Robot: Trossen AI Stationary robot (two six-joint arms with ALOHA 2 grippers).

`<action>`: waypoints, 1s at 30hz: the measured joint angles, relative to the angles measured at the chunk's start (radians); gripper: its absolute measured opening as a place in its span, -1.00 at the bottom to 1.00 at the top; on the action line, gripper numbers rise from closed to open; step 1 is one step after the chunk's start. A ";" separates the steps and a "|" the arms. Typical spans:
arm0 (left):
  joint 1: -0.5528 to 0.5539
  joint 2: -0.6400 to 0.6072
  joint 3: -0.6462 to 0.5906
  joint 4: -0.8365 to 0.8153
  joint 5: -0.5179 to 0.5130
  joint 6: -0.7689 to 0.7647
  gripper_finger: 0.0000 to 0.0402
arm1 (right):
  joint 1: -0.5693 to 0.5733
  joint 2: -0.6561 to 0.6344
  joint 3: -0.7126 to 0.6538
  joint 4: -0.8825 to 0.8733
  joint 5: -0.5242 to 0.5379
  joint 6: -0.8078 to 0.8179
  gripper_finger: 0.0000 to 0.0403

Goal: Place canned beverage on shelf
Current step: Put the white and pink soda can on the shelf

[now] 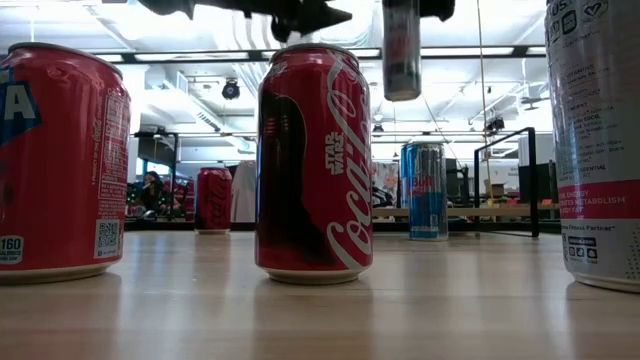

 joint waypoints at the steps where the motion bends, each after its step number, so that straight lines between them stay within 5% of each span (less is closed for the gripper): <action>1: -0.002 -0.015 0.000 -0.015 0.000 0.000 0.67 | -0.021 0.000 0.000 -0.007 -0.016 -0.005 0.21; 16: -0.036 -0.247 -0.054 -0.133 -0.007 0.000 0.66 | -0.321 0.103 -0.027 0.076 -0.377 -0.086 0.22; 30: -0.047 -0.451 -0.223 -0.041 -0.008 -0.061 0.66 | -0.466 0.102 -0.327 0.430 -0.586 -0.113 0.22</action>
